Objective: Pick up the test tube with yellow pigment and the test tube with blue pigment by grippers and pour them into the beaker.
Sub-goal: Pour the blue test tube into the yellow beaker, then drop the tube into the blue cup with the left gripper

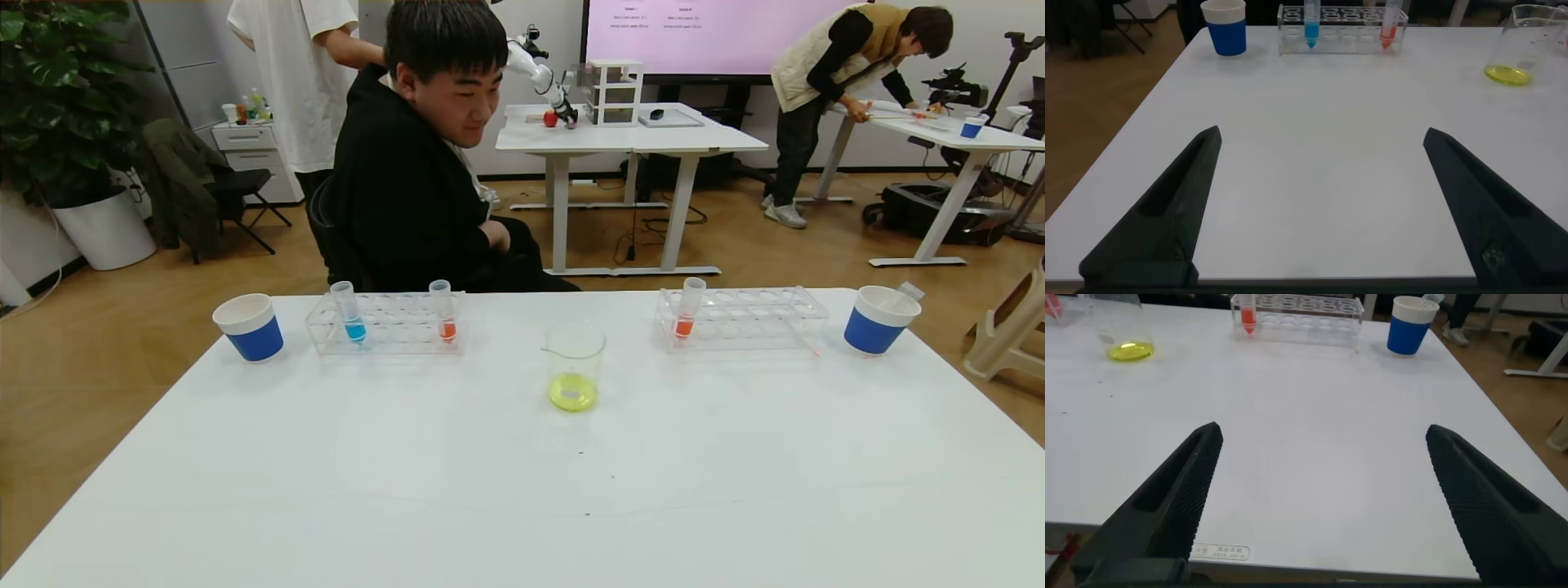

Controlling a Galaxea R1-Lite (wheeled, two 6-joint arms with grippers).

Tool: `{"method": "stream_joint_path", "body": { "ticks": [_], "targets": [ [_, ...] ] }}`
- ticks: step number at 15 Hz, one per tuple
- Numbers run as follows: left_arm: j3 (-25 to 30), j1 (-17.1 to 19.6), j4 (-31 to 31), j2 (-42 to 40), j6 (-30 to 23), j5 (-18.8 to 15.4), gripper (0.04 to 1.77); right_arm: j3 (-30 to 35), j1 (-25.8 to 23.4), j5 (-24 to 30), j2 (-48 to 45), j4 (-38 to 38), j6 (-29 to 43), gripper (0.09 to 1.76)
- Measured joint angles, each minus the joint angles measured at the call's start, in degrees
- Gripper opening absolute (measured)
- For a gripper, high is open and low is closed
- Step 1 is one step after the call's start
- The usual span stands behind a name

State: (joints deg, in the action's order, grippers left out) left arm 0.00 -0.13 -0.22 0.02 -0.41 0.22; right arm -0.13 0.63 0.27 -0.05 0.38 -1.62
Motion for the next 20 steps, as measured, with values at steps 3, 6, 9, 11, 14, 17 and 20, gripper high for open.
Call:
{"method": "stream_joint_path", "body": {
  "ticks": [3,6,9,11,14,17,20],
  "targets": [
    [0.0,0.0,-0.02,0.0,0.23,-0.22,1.72,0.11,0.05,-0.45,0.0,-0.2,2.24,1.74],
    [-4.27,-0.05,0.06,0.82,1.87,-0.57,1.72,0.13,0.05,-0.51,0.0,-0.22,2.26,1.74],
    [-13.31,-0.41,-1.27,8.13,3.91,-0.63,1.72,0.13,0.05,-0.51,0.0,-0.2,2.24,1.74],
    [-19.61,-0.68,-4.79,16.29,4.35,-0.63,1.72,0.13,0.05,-0.51,0.0,-0.22,2.24,1.74],
    [-24.7,-0.79,-15.3,31.12,4.79,-0.63,1.72,0.13,0.05,-0.49,0.0,-0.2,2.24,1.74],
    [-25.91,-0.8,-27.87,47.28,4.71,-0.68,1.72,0.13,0.05,-0.49,0.0,-0.2,2.24,1.74],
    [-25.93,-0.91,-41.2,63.84,4.52,-0.68,1.72,0.13,0.05,-0.48,0.0,-0.2,2.22,1.74]
  ]
}}
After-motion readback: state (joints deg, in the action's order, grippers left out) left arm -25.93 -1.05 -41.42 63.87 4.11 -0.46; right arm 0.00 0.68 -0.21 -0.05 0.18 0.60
